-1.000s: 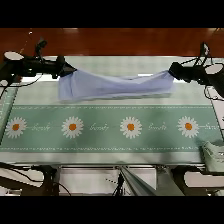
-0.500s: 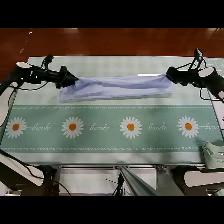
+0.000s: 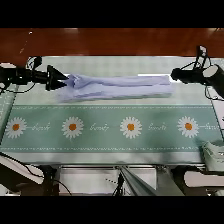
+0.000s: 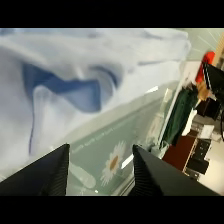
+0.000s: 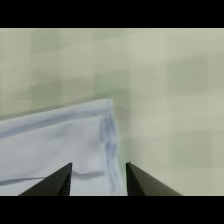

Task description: Fold the shirts.

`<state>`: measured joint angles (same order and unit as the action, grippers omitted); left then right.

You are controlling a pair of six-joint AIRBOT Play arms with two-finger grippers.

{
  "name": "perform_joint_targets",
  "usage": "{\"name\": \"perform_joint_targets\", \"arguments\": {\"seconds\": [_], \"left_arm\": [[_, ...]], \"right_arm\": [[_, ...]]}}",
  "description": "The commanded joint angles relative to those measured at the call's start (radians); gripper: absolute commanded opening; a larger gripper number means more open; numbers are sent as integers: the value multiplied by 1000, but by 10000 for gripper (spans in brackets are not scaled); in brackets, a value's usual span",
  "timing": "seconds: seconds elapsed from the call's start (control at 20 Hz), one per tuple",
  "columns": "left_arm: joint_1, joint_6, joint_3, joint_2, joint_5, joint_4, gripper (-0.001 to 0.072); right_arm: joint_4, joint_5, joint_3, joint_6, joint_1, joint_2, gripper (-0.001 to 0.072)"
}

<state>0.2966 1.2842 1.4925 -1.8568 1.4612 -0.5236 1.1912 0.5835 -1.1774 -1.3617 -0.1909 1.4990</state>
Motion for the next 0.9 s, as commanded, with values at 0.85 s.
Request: {"name": "perform_joint_targets", "arguments": {"seconds": [0.85], "left_arm": [[-42, -73, 4, 29, 35, 87, 479]], "right_arm": [[-678, 55, -1, -18, -53, 284, 484]]}}
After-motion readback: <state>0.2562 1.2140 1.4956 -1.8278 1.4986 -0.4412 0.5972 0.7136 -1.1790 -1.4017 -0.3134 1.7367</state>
